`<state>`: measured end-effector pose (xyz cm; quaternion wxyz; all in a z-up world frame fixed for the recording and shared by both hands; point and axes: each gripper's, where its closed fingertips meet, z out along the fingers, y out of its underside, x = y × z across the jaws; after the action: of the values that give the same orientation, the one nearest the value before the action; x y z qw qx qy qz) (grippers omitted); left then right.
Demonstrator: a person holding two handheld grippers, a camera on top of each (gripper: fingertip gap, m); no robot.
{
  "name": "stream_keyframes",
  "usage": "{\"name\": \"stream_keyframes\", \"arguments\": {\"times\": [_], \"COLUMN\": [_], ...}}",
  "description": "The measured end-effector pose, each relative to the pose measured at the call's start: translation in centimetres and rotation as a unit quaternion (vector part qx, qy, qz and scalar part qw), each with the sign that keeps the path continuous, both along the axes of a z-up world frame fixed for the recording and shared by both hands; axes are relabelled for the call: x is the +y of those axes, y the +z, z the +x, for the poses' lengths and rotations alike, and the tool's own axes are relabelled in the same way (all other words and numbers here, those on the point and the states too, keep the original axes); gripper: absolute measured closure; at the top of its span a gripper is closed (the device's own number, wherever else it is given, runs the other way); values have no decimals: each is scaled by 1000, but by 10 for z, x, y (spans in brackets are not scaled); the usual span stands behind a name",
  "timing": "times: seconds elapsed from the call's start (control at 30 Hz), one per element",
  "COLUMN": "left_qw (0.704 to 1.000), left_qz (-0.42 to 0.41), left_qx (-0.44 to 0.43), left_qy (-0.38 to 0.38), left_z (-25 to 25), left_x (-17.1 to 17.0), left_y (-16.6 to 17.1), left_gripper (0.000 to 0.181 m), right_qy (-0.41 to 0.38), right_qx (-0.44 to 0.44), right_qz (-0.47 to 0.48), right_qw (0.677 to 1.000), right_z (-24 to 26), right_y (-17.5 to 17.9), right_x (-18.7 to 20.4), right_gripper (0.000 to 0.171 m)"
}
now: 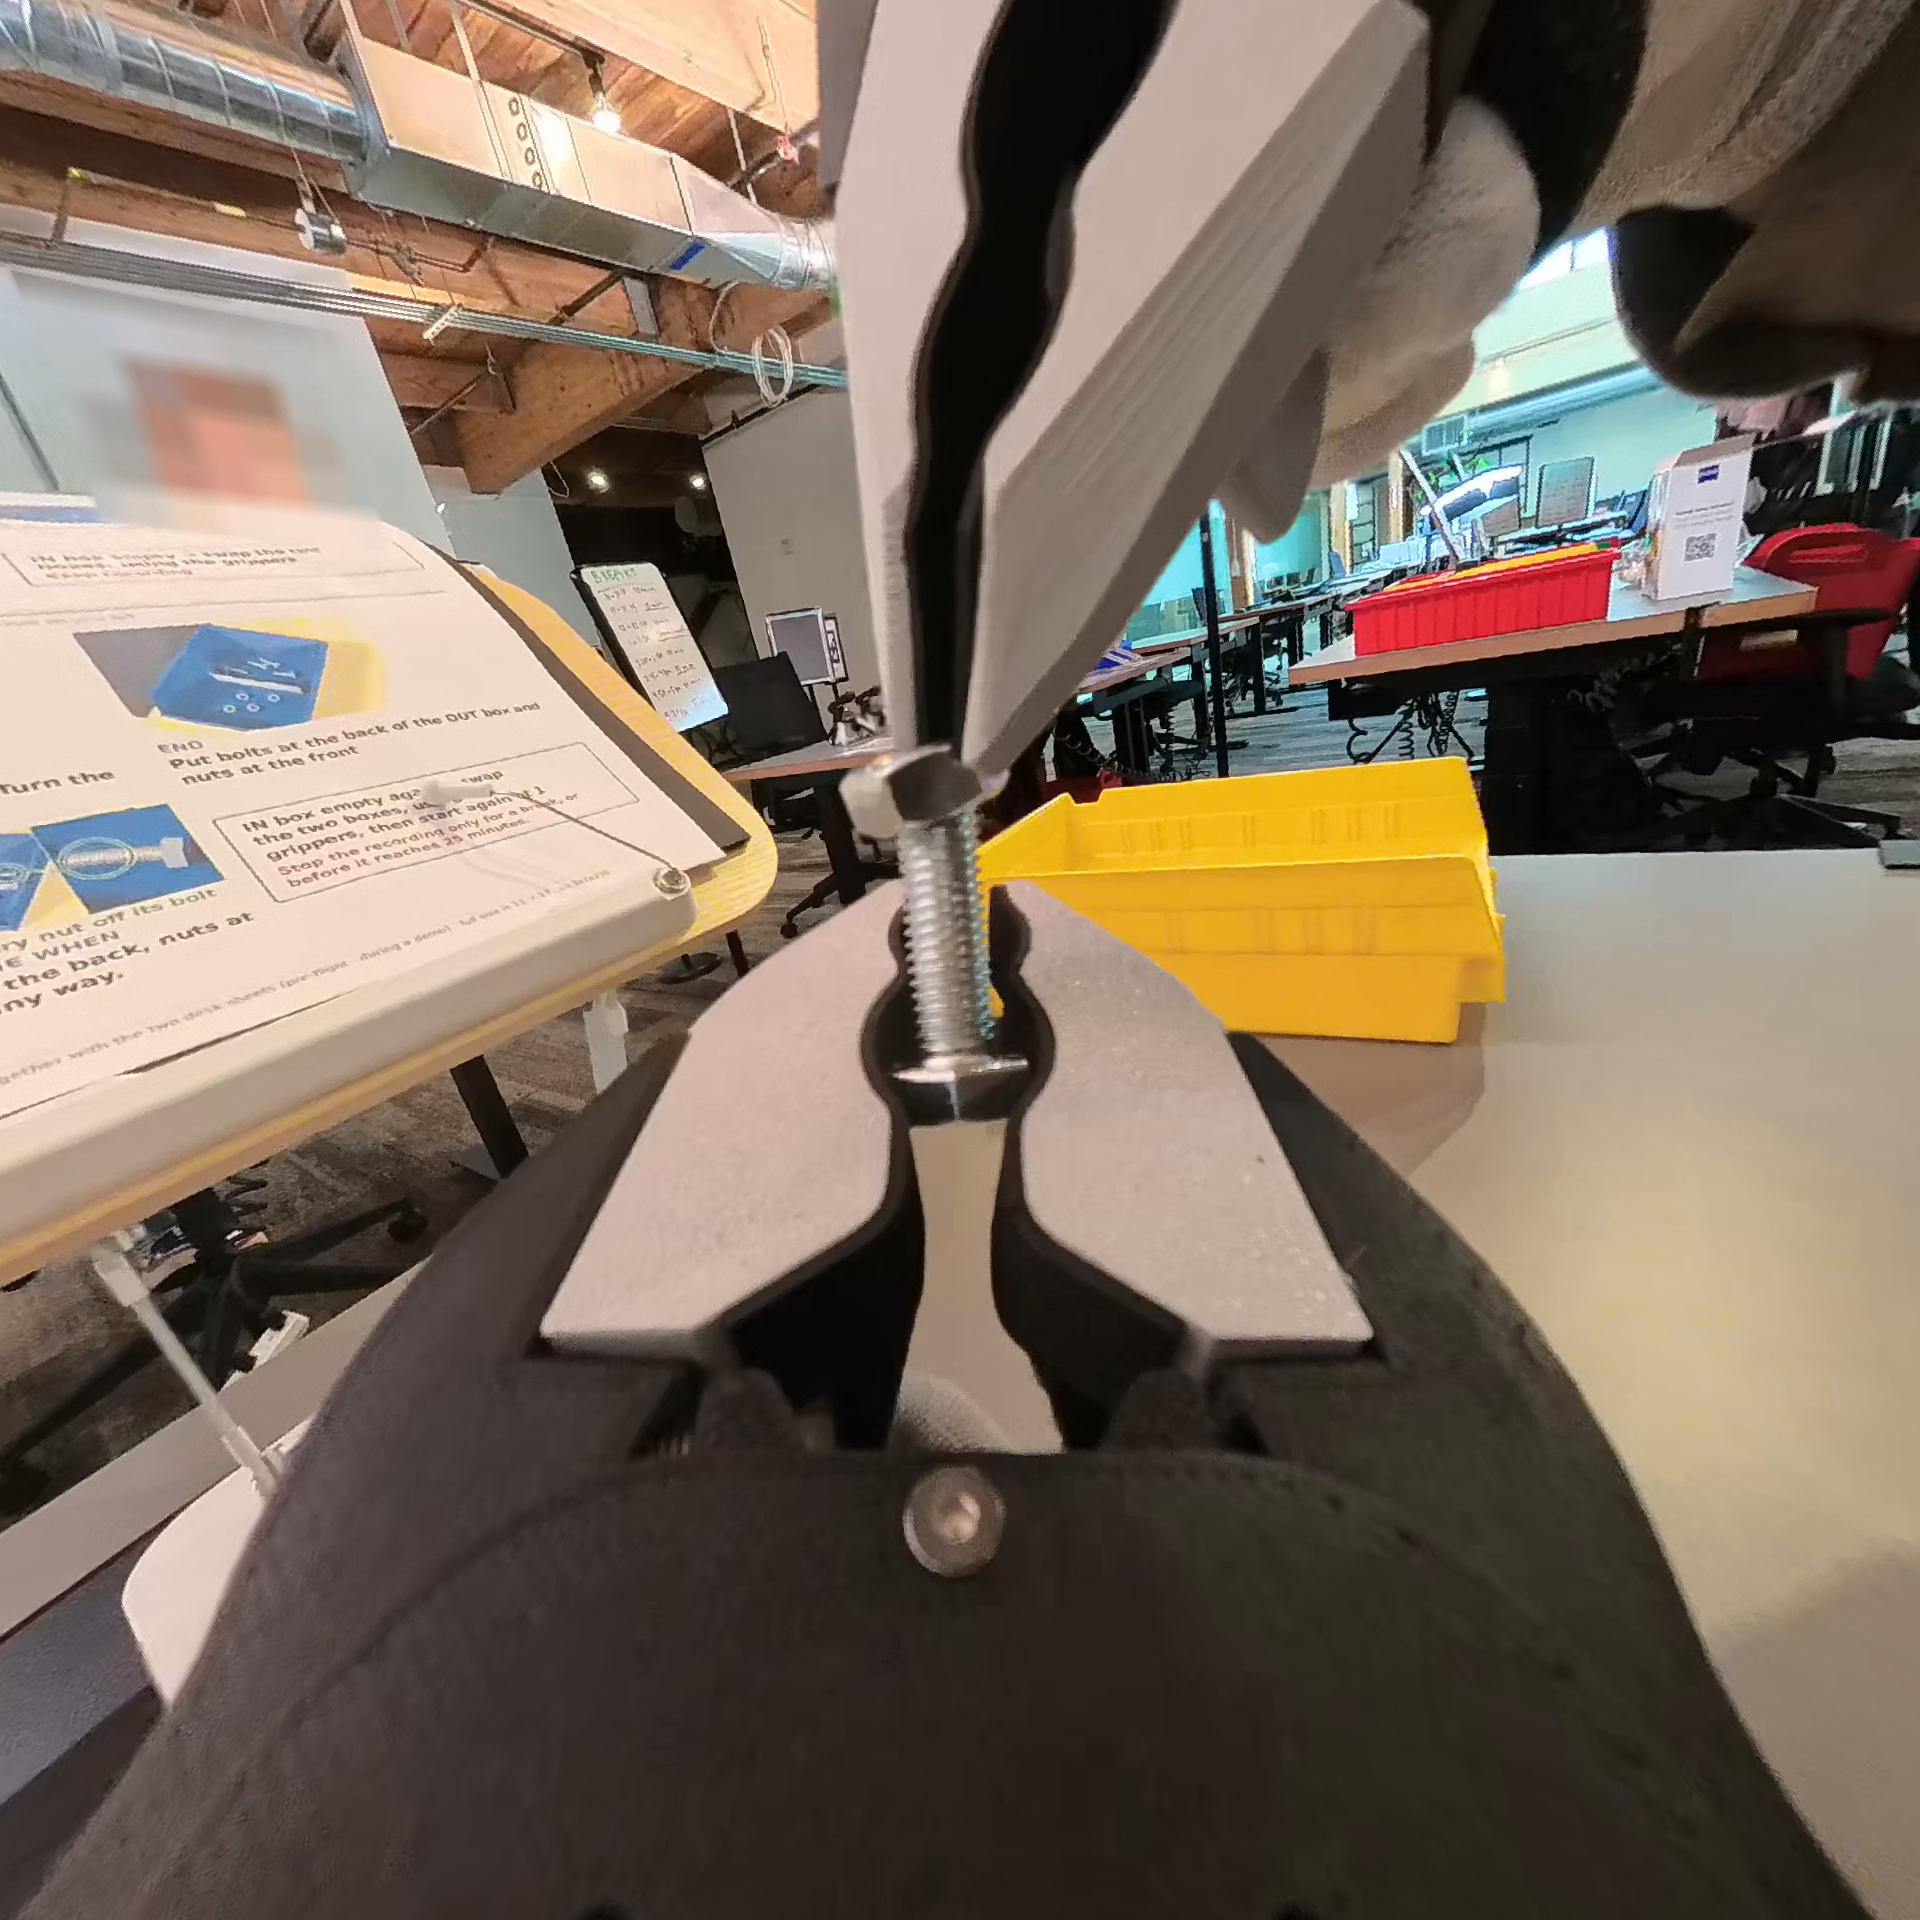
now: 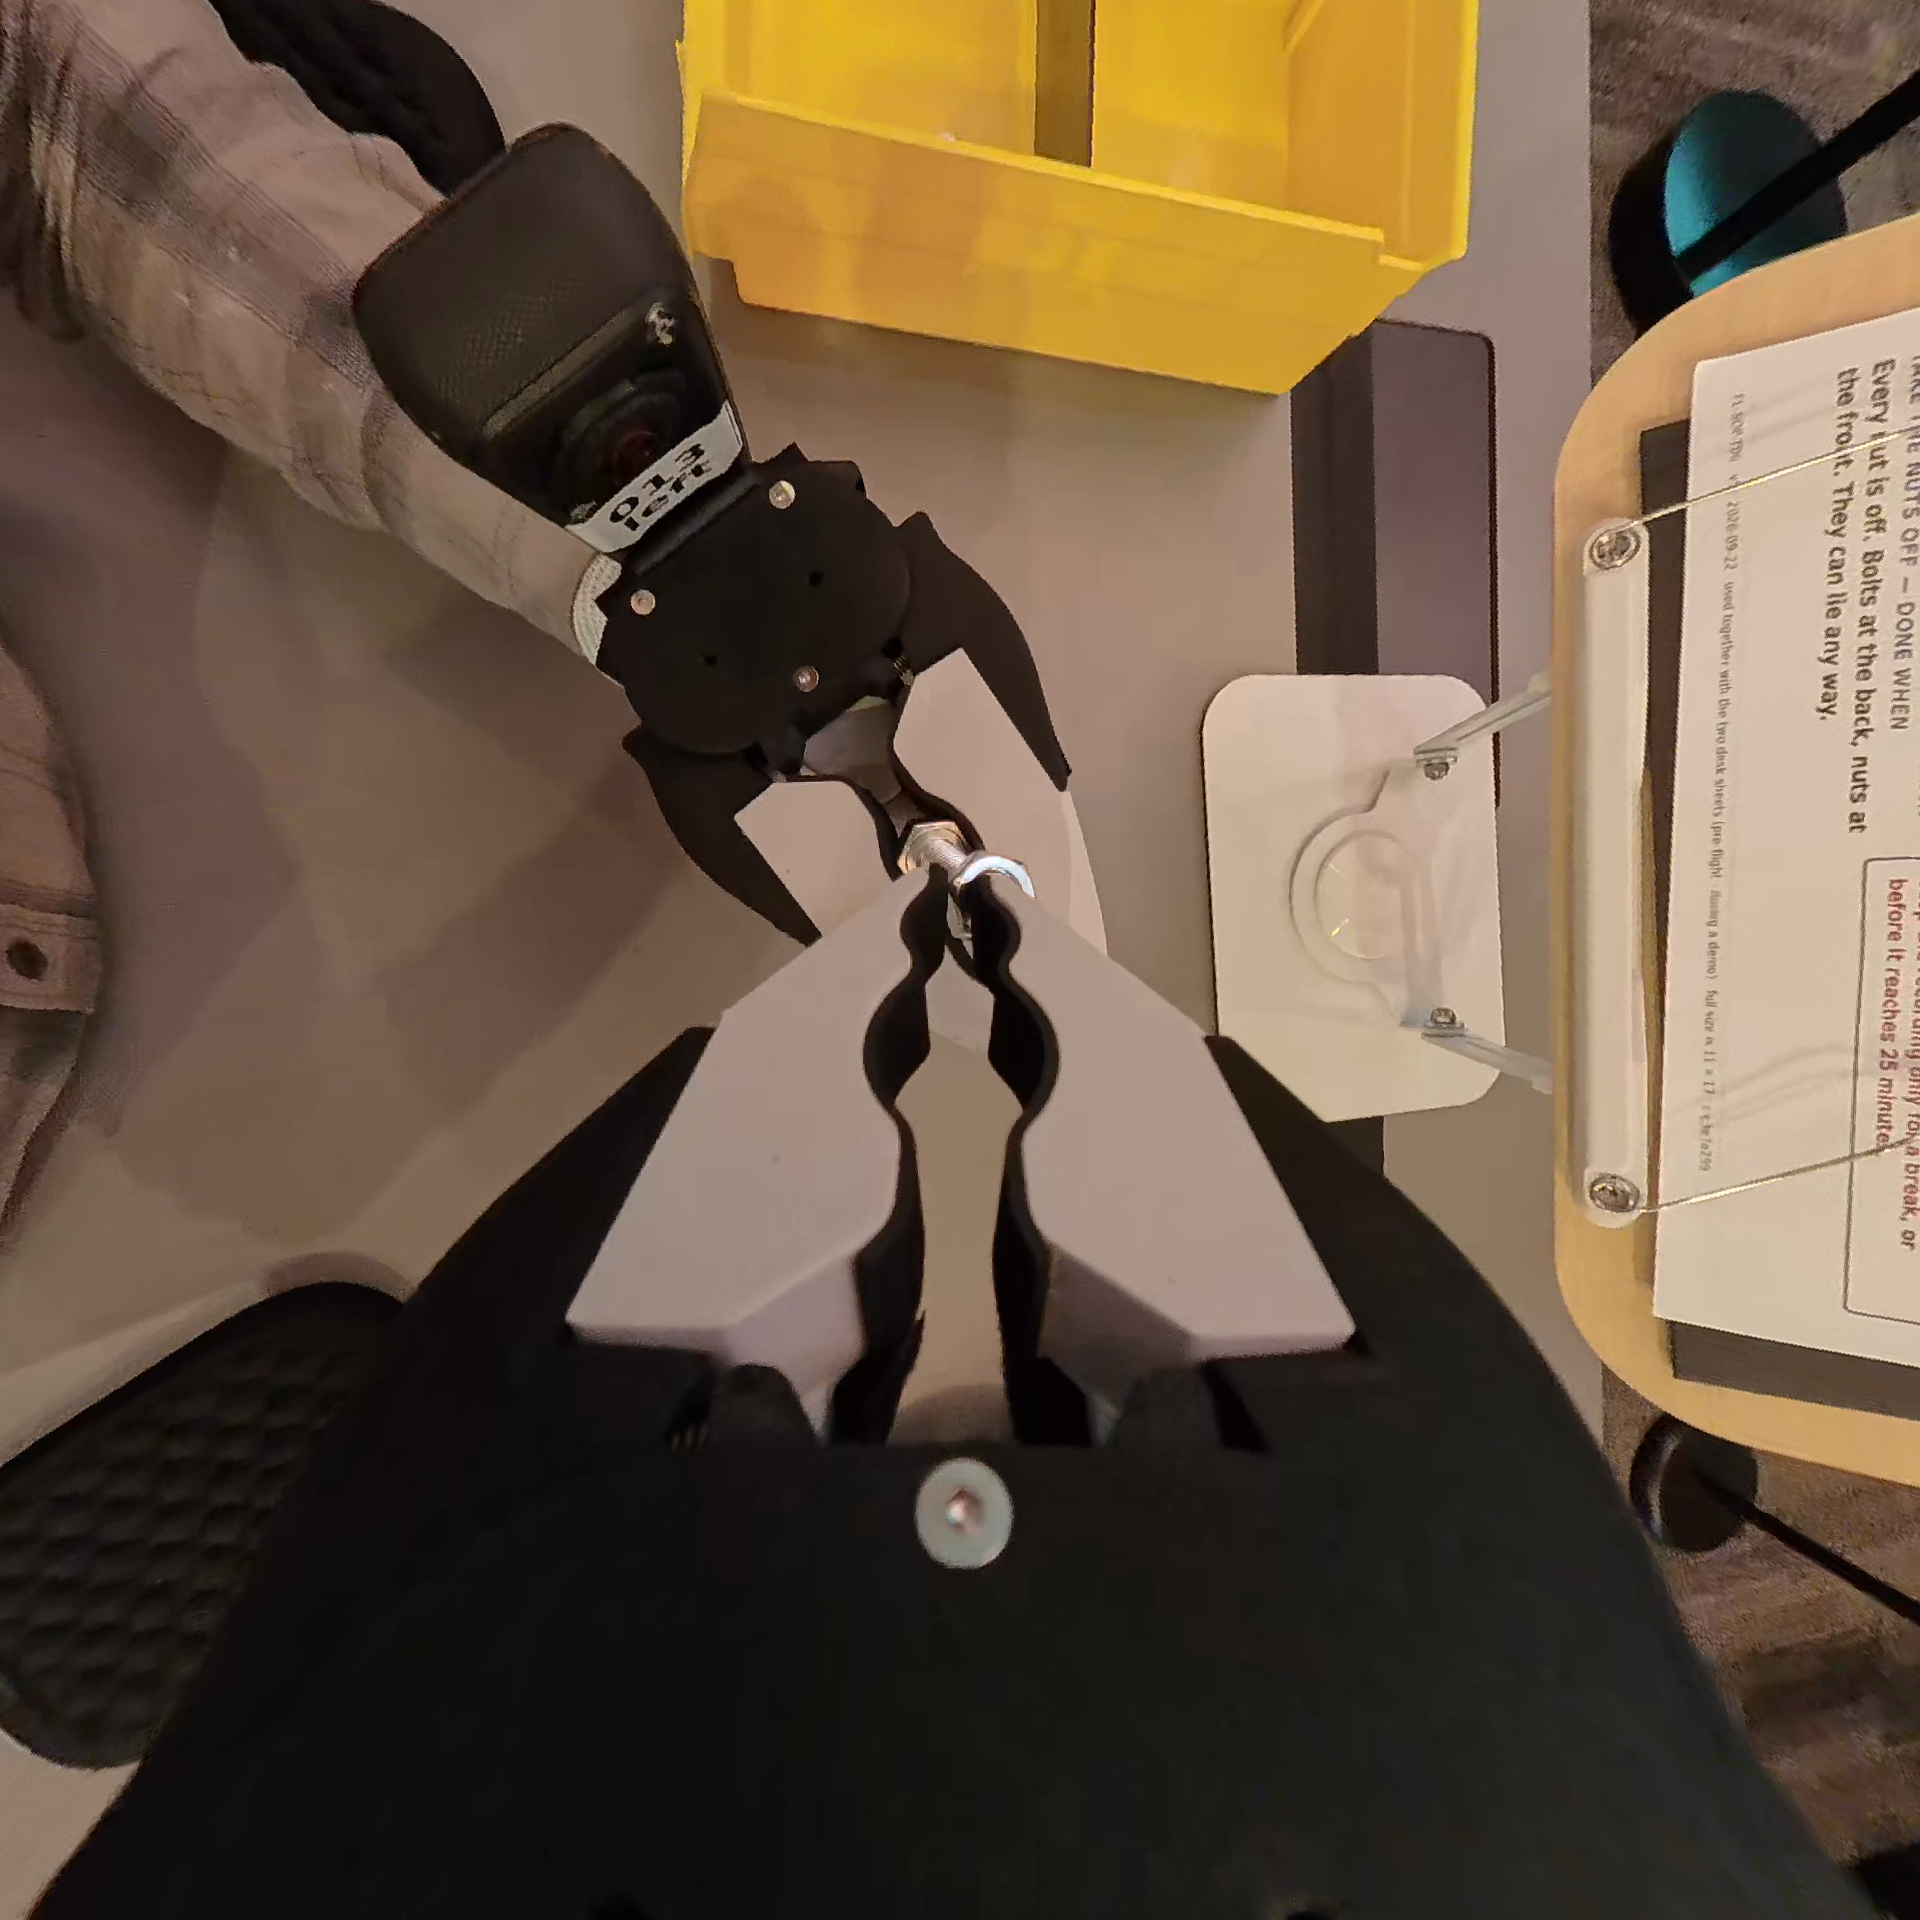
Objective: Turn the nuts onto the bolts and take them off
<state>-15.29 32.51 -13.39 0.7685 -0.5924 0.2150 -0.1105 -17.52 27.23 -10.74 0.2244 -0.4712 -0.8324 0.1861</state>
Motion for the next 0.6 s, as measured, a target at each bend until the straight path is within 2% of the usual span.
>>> {"name": "stream_keyframes", "arguments": {"times": [0.4,0.6], "left_qw": [998,998], "left_qz": [13,24], "left_qx": [-49,-52], "left_qy": [-23,-28], "left_z": [-4,0], "left_x": [-7,-10], "left_y": [15,19], "left_gripper": [171,171], "right_qy": [-3,9], "right_qx": [107,120], "right_qz": [-52,-65], "right_qw": [993,991], "right_z": [-2,-6], "right_y": [18,21], "right_x": [-6,-12], "right_gripper": [169,169]}}
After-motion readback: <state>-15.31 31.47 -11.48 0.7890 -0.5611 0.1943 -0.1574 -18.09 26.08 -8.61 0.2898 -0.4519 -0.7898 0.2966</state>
